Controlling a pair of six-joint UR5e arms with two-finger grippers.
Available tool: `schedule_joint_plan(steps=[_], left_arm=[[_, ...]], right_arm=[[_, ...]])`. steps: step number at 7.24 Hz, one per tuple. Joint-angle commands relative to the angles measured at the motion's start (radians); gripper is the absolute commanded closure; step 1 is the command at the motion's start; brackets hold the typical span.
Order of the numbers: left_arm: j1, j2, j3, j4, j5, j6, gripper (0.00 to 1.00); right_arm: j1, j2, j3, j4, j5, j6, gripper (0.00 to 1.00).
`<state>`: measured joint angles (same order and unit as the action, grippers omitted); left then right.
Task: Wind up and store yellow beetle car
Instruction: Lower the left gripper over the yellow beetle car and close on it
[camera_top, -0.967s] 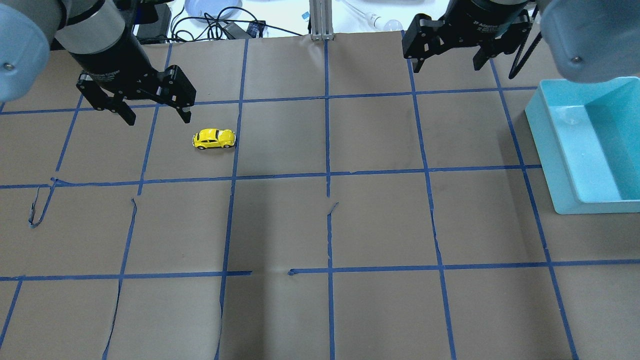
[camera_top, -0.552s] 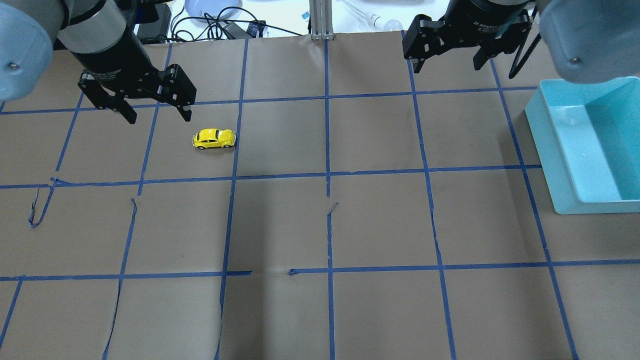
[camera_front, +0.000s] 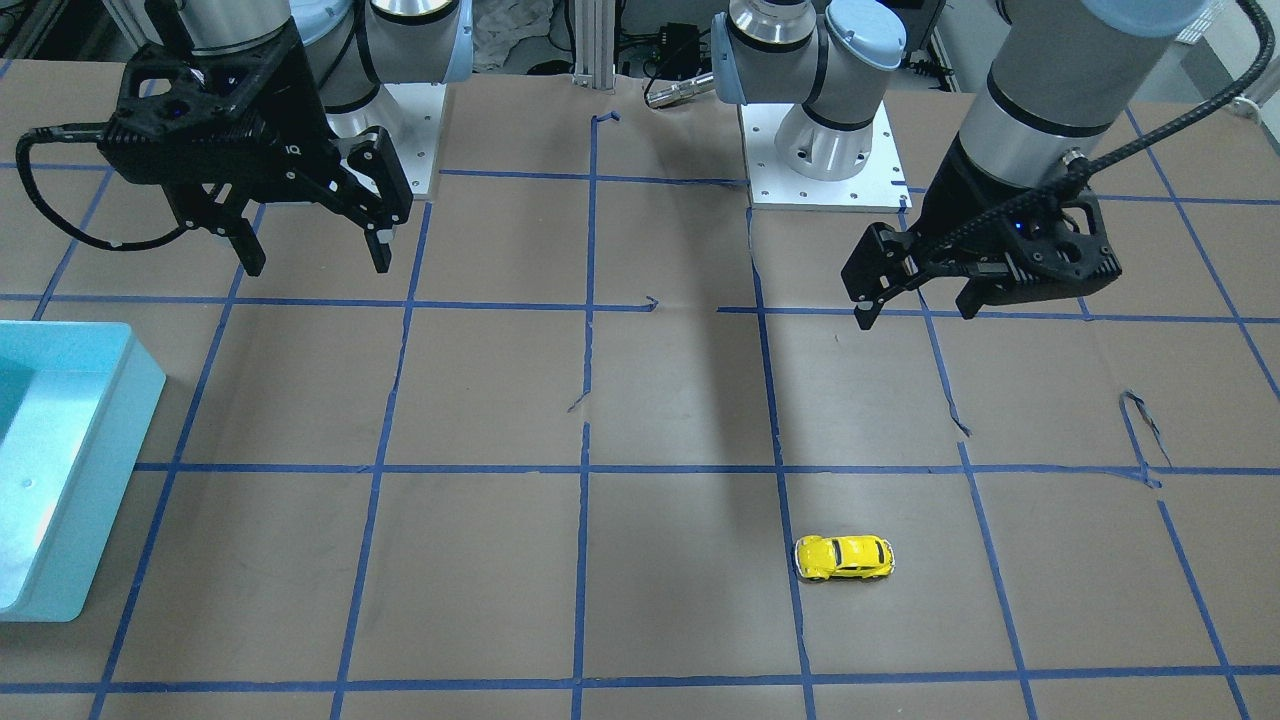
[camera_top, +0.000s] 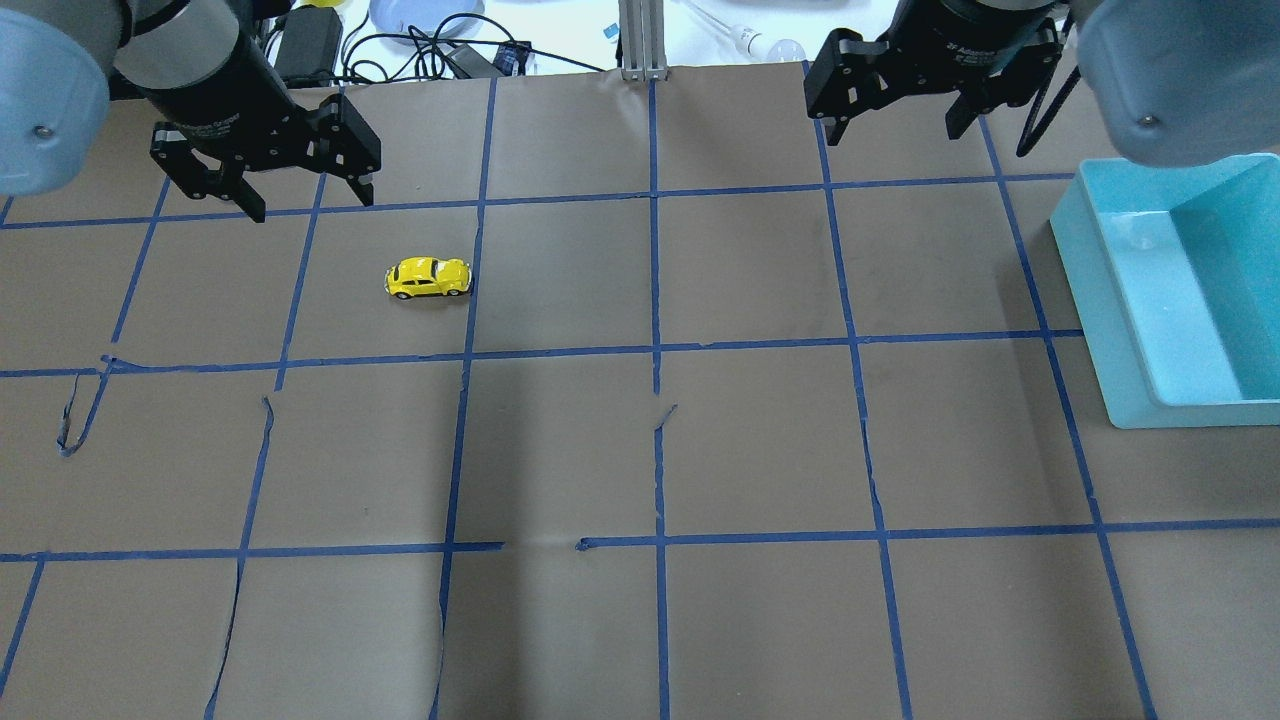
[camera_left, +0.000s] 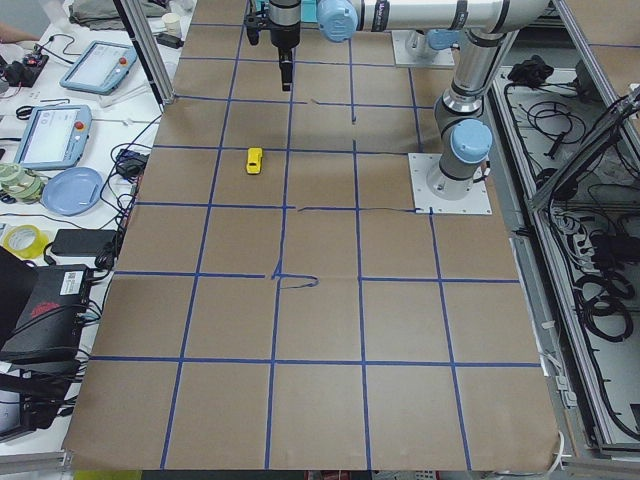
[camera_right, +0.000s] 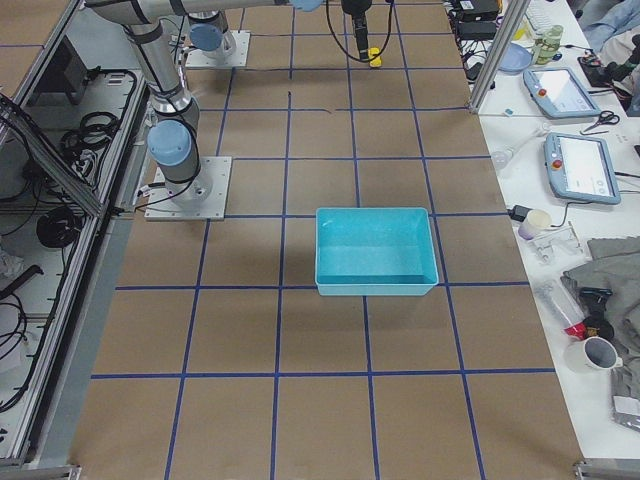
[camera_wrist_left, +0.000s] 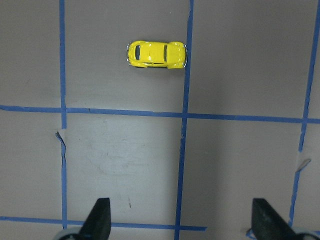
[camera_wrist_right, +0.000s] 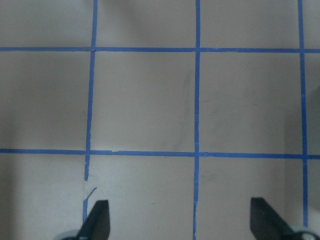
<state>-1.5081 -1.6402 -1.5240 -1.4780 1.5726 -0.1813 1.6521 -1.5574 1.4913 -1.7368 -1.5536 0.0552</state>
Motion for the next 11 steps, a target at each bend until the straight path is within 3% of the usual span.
schedule_joint_plan(steps=[1, 5, 8, 11], left_arm=[[0.011, -0.019, -0.001, 0.022, 0.004, -0.371, 0.00], [0.042, -0.153, -0.022, 0.083, -0.008, -0.933, 0.00], [0.043, -0.289, -0.039, 0.314, -0.013, -1.055, 0.00], [0.043, -0.391, -0.047, 0.334, -0.034, -1.177, 0.00]], right_arm=[[0.000, -0.001, 0.001, -0.001, -0.002, 0.000, 0.00], [0.000, -0.001, 0.000, -0.006, -0.002, -0.003, 0.00], [-0.002, -0.001, 0.010, -0.026, -0.003, -0.002, 0.00], [0.000, -0.001, 0.012, -0.026, 0.007, 0.005, 0.00]])
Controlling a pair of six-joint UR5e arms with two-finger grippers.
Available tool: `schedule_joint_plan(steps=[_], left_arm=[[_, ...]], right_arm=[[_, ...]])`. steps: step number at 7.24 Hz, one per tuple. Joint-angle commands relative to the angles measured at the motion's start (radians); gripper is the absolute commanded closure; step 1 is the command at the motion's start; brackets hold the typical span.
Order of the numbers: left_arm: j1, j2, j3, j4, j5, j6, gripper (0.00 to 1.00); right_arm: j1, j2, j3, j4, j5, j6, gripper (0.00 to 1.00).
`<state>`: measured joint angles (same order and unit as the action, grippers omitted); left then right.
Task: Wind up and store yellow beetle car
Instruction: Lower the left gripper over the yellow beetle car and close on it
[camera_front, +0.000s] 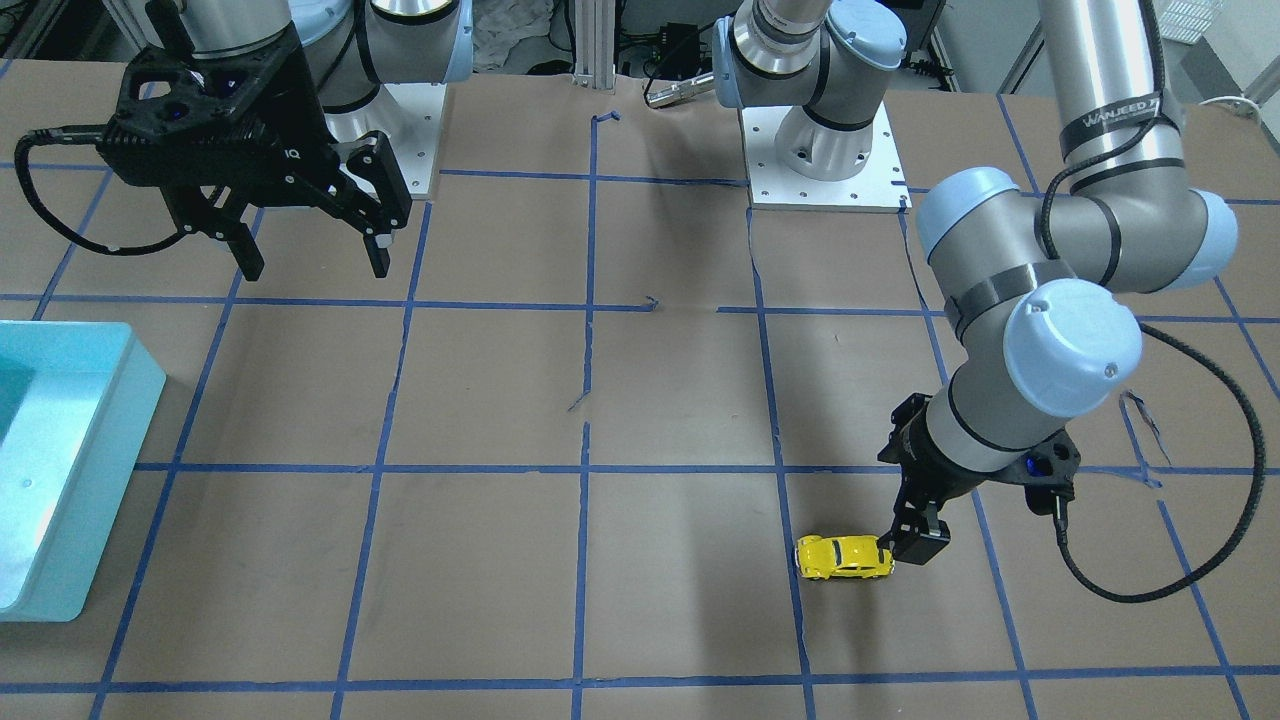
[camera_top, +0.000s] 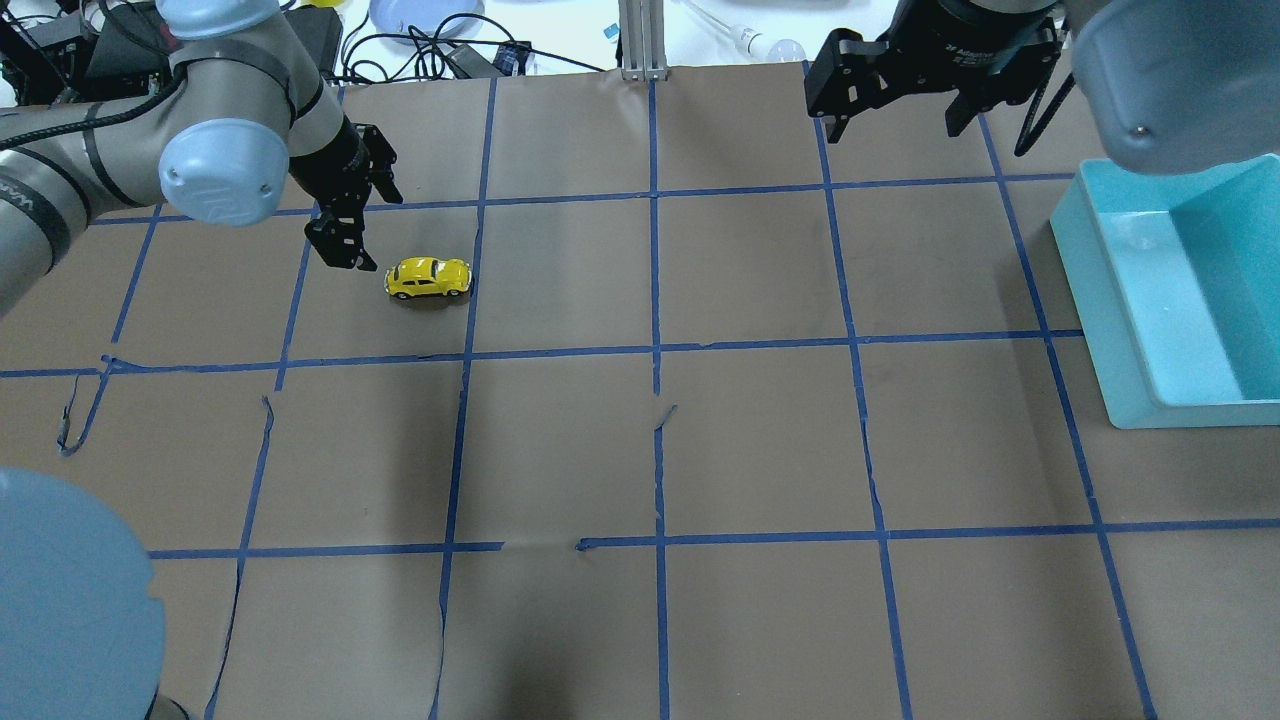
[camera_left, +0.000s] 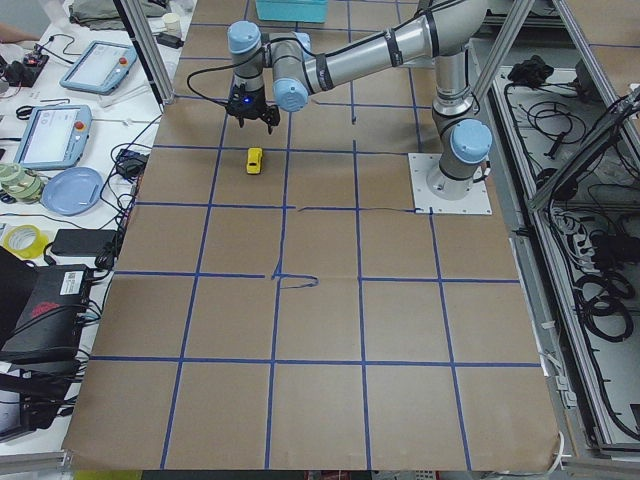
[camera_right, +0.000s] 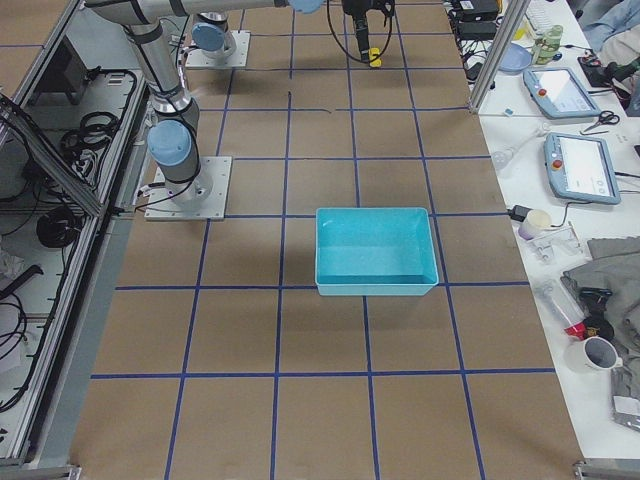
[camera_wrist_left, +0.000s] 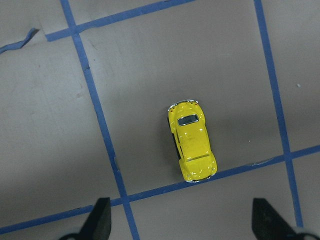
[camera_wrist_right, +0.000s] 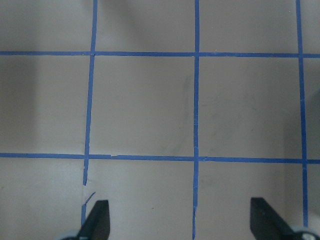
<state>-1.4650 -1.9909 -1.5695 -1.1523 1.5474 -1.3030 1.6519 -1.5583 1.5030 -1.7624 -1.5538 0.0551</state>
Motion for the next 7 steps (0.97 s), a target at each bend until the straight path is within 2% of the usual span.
schedule_joint_plan(steps=[1, 3, 6, 7], left_arm=[[0.000, -0.064, -0.001, 0.008, -0.009, -0.068, 0.00], [0.000, -0.129, -0.001, 0.072, -0.001, -0.082, 0.00], [0.000, -0.175, -0.001, 0.074, -0.007, -0.110, 0.00], [0.000, -0.177, 0.000, 0.075, -0.006, -0.113, 0.11]], right_arm=[[0.000, 0.007, -0.001, -0.002, 0.011, 0.009, 0.00], [0.000, 0.009, 0.000, -0.002, 0.004, 0.011, 0.00], [0.000, 0.010, 0.005, -0.027, 0.011, 0.012, 0.00], [0.000, 0.012, 0.008, -0.029, 0.005, 0.011, 0.00]])
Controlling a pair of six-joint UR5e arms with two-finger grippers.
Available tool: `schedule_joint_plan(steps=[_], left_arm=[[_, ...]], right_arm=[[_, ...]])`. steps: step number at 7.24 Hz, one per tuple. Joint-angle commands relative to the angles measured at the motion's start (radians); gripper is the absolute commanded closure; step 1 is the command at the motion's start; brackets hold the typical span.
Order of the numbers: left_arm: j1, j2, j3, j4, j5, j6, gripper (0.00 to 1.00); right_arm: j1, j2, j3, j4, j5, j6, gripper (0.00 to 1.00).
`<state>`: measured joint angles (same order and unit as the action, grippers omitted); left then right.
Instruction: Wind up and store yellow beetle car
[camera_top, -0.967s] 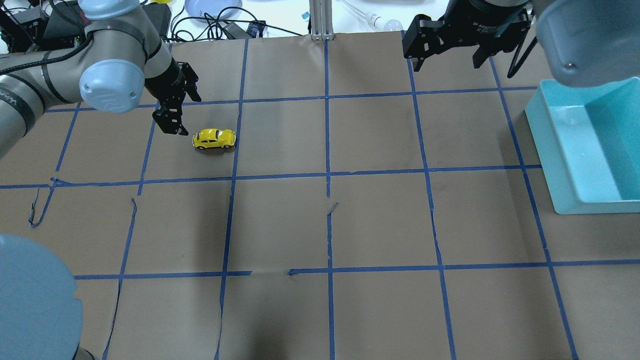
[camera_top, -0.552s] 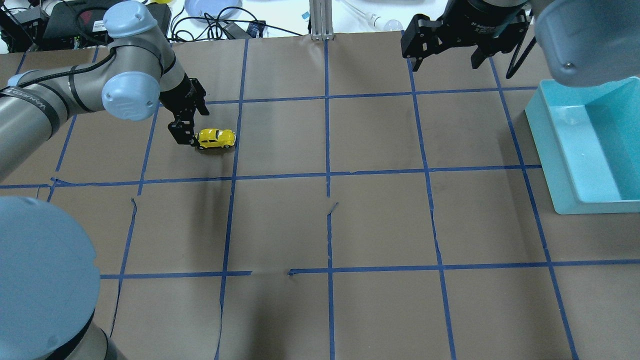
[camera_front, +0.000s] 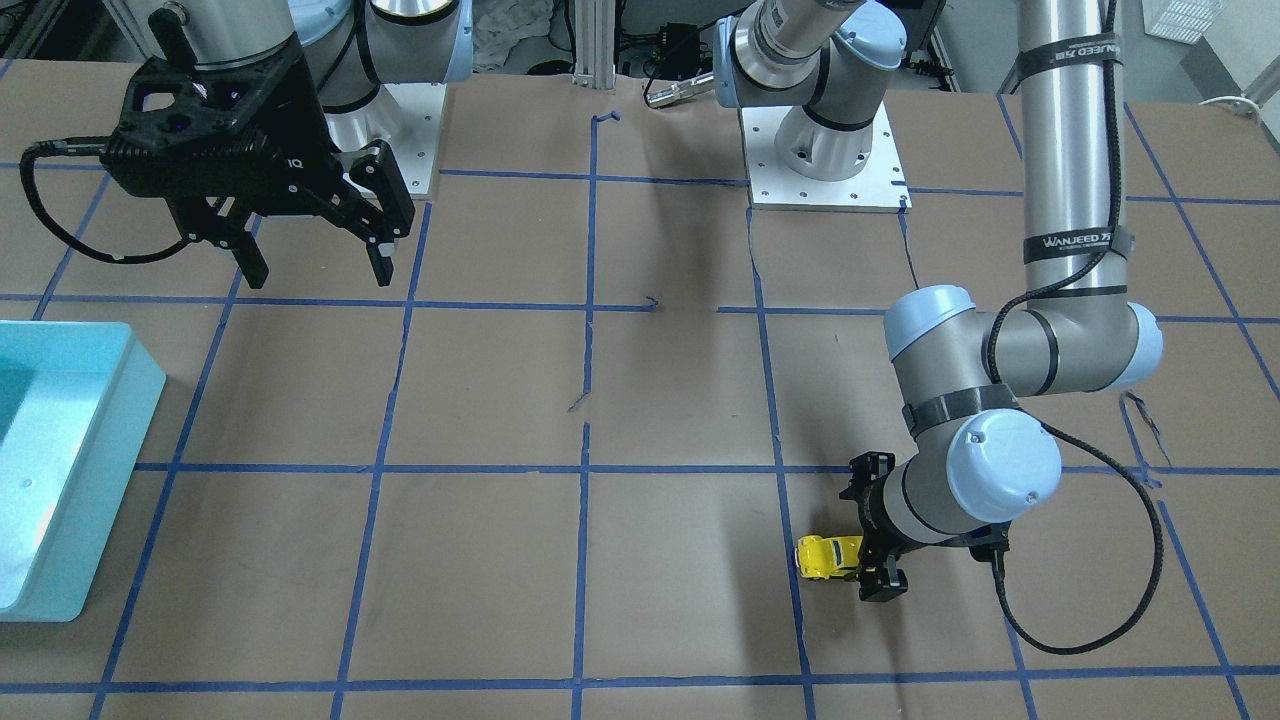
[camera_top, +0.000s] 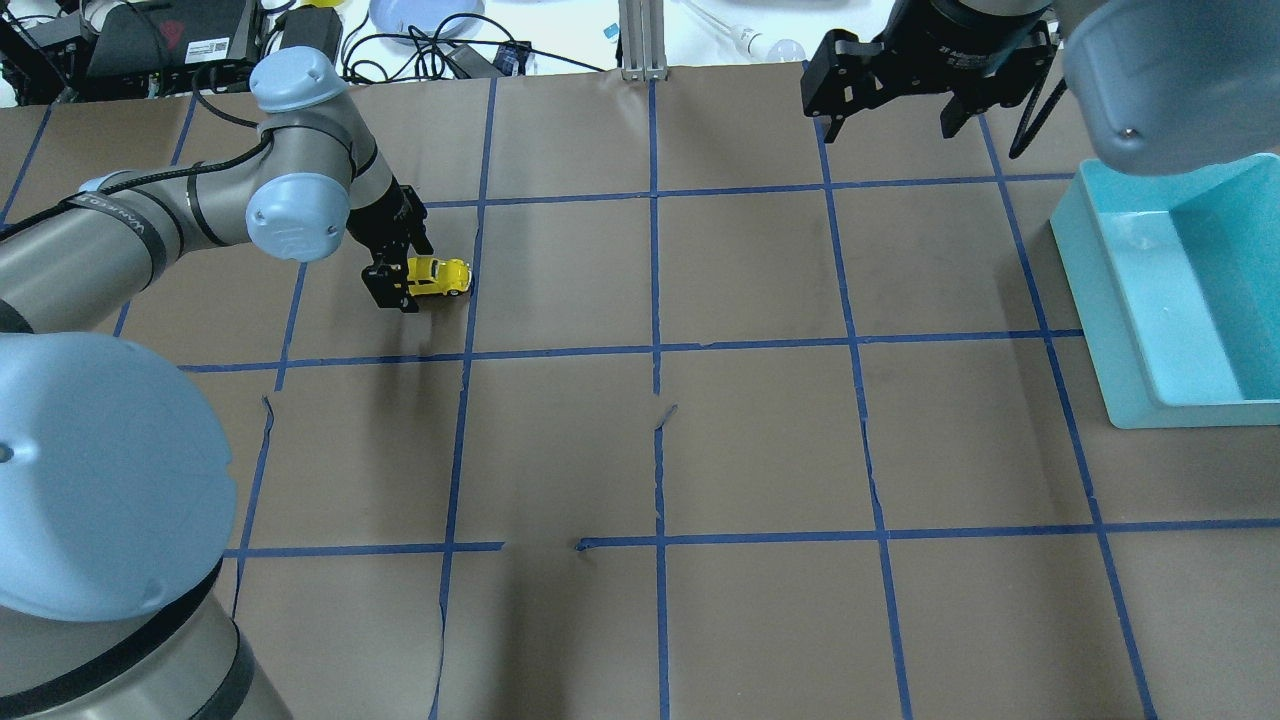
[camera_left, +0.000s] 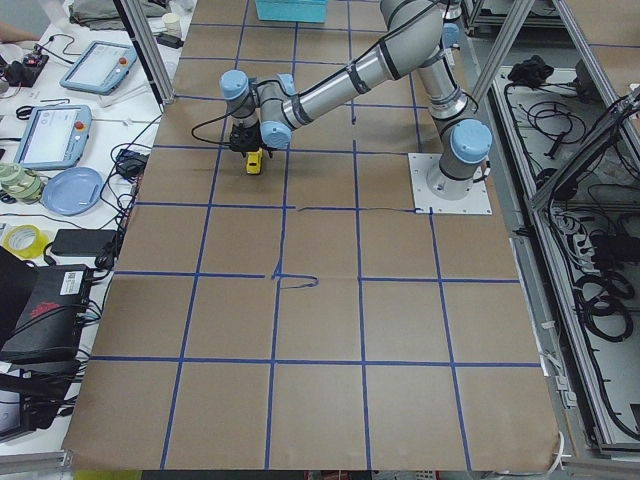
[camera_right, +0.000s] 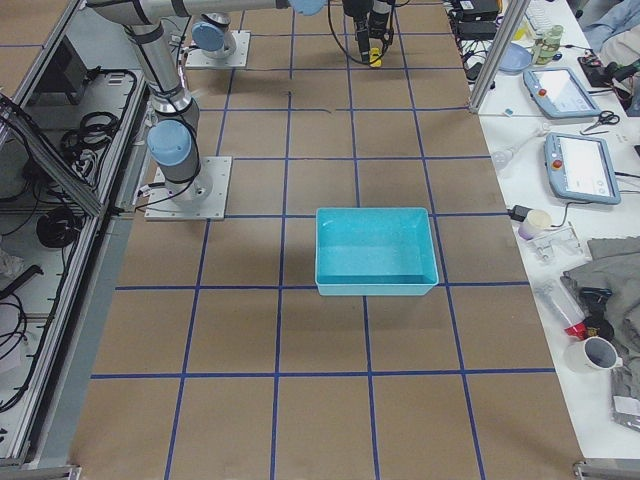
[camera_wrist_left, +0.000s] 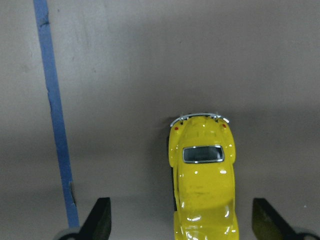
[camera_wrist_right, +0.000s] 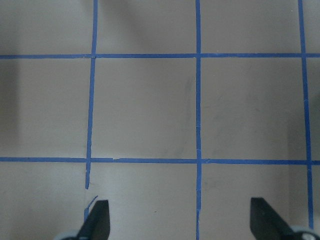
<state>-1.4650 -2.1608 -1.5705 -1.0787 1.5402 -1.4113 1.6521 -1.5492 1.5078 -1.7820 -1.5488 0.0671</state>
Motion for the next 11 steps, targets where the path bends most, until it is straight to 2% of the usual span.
schedule_joint_plan(steps=[1, 2, 3, 4, 7, 10, 11], left_arm=[[0.000, -0.005, 0.001, 0.002, 0.001, -0.005, 0.41], [0.000, -0.002, 0.013, 0.003, 0.000, -0.003, 0.81], [0.000, 0.001, 0.017, 0.020, 0.000, 0.005, 1.00], [0.000, 0.001, 0.015, 0.020, -0.009, 0.006, 1.00], [-0.009, 0.025, 0.012, 0.007, -0.167, -0.002, 1.00], [0.000, 0.025, 0.021, -0.117, -0.201, -0.005, 1.00], [0.000, 0.013, 0.027, -0.118, -0.203, -0.002, 1.00]], right_arm=[[0.000, 0.001, 0.009, -0.011, 0.006, 0.000, 0.00], [0.000, -0.005, 0.021, -0.011, -0.002, 0.000, 0.00], [-0.002, 0.000, 0.025, -0.013, 0.003, 0.000, 0.00], [-0.002, 0.000, 0.023, -0.013, 0.004, 0.000, 0.00], [-0.002, 0.001, 0.023, -0.017, 0.006, 0.000, 0.00], [0.000, 0.000, 0.023, -0.023, 0.006, 0.000, 0.00], [-0.002, 0.000, 0.025, -0.025, 0.004, -0.001, 0.00]])
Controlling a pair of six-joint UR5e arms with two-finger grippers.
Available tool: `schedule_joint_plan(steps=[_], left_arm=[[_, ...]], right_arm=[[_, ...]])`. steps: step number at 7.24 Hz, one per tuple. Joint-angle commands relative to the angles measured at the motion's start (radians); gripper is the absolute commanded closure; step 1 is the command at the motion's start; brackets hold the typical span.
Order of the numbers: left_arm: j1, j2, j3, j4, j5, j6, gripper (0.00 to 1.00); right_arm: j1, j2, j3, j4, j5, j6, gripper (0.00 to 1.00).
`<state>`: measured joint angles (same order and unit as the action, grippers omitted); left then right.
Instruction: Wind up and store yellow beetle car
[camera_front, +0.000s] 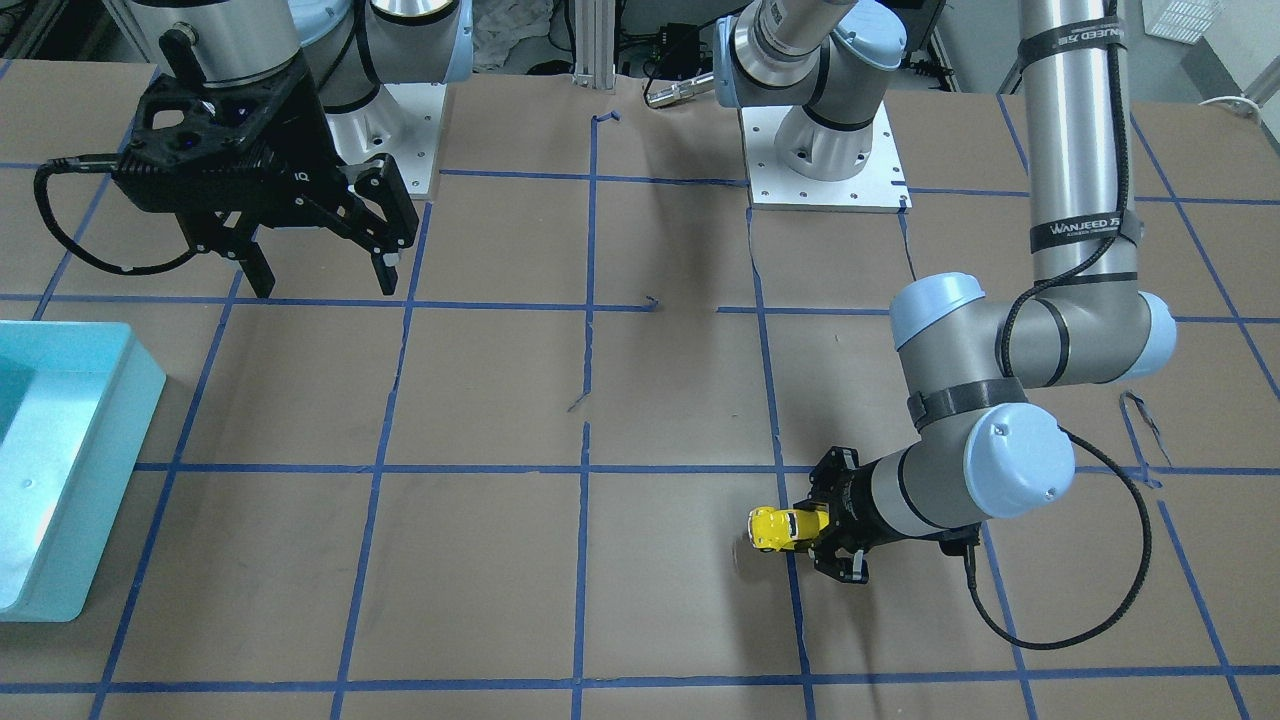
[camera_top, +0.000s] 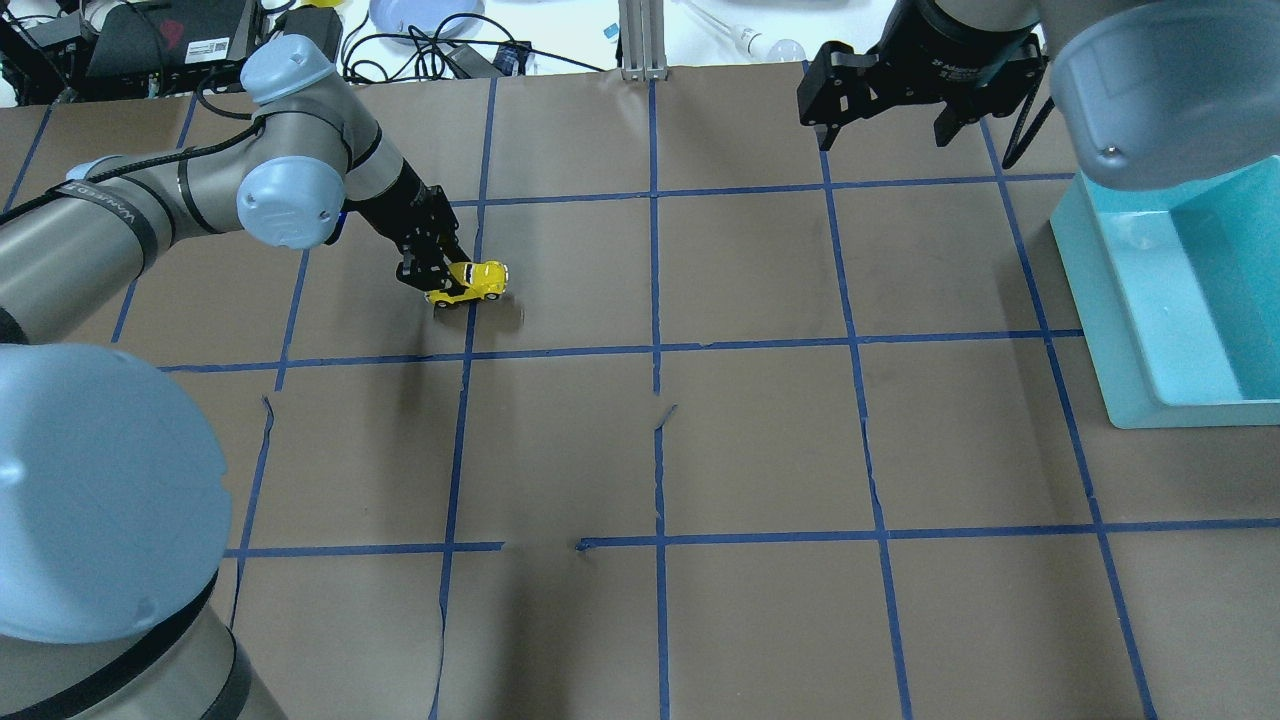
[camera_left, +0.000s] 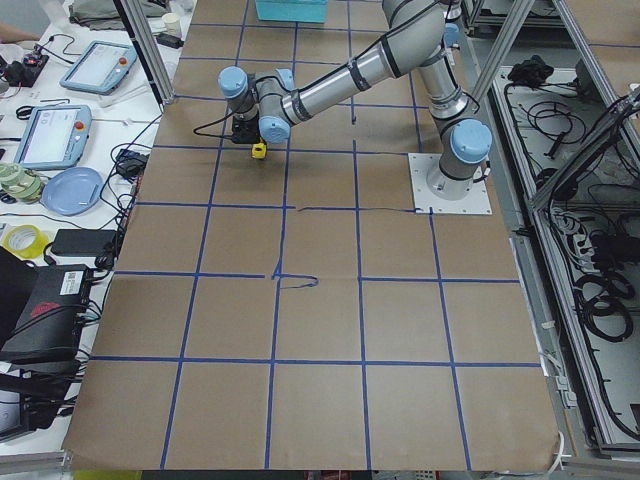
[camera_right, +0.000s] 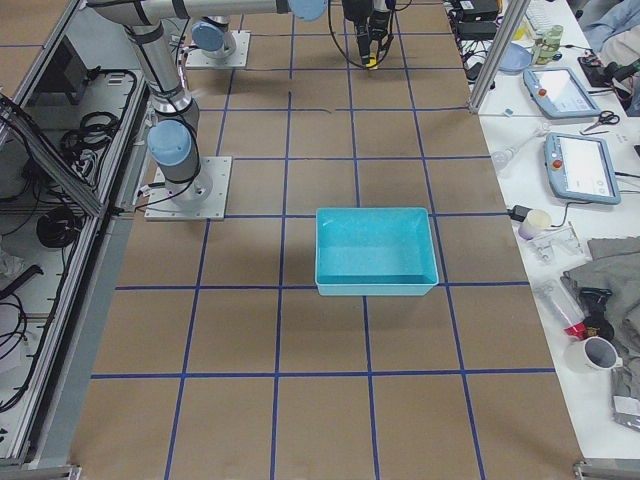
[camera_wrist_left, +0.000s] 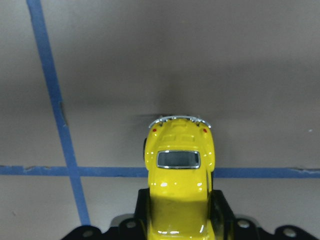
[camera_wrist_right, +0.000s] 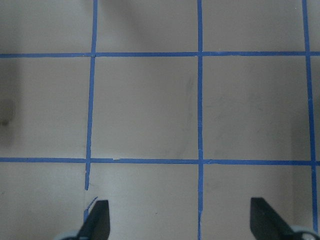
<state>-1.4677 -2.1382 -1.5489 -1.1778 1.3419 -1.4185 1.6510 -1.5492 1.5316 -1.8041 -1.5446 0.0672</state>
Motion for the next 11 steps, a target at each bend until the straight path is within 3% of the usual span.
schedule_joint_plan(steps=[1, 11], left_arm=[[0.004, -0.022, 0.021, -0.019, -0.004, 0.009, 1.00], [0.113, -0.048, 0.058, -0.065, 0.068, 0.142, 1.00]], right_arm=[[0.000, 0.000, -0.001, -0.003, 0.003, 0.000, 0.00], [0.000, 0.000, 0.001, -0.003, -0.009, -0.009, 0.00]])
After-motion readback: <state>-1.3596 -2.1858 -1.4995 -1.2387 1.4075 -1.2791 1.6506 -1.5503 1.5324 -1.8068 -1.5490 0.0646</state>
